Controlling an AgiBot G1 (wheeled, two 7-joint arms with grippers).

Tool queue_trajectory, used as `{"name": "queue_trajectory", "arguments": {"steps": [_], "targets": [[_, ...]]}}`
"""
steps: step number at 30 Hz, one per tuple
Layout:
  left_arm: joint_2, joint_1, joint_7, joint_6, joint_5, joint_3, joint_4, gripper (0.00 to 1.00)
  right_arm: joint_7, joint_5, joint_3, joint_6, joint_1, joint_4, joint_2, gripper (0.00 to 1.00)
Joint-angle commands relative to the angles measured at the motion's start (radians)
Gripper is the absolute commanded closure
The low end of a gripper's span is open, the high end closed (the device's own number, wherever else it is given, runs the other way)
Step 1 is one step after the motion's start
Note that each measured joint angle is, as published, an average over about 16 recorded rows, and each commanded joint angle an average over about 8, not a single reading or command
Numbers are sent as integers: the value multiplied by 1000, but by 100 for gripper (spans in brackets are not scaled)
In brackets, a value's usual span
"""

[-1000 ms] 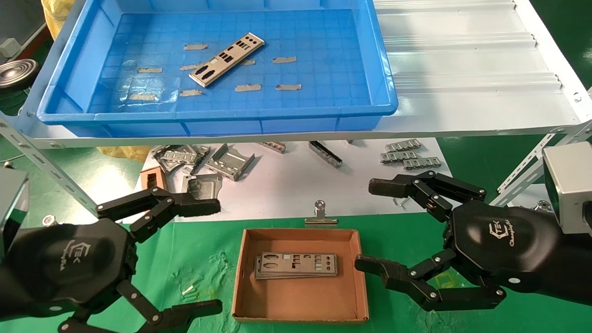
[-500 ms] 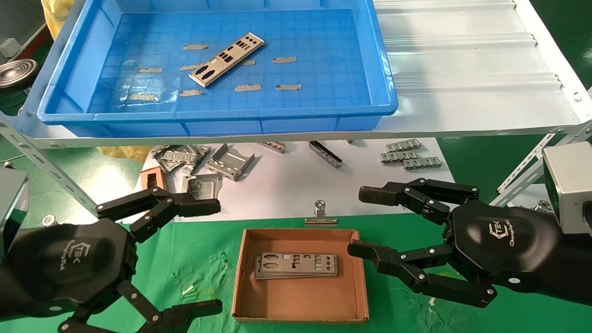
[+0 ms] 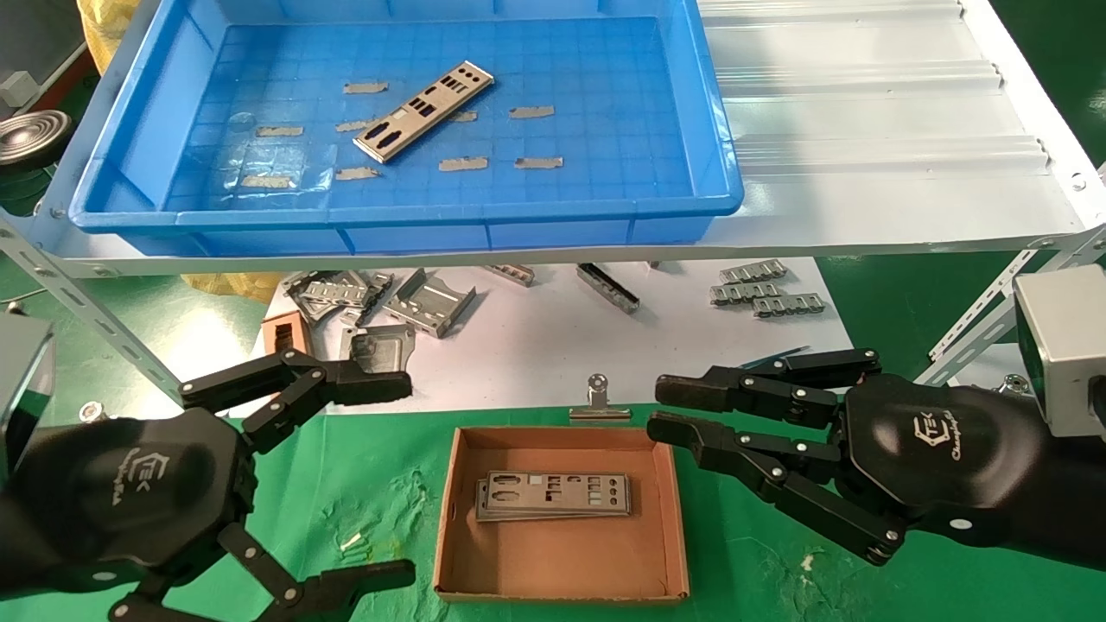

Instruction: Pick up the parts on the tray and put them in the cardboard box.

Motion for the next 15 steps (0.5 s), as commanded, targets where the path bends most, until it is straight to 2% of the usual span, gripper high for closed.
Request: {"name": "queue_trajectory", "arguments": {"steps": [1,5,8,15], "targets": [[-2,6,2,3,-3,-1,-3,0,0,0,0,0,0,0,0,100],[10,-64,-14,-28,37,5,23,0,0,0,0,0,0,0,0,100],[43,-162,-39,-68,100,25,80,0,0,0,0,0,0,0,0,100],[193,-459,-53,-148,317,120,361,0,0,0,0,0,0,0,0,100]]}}
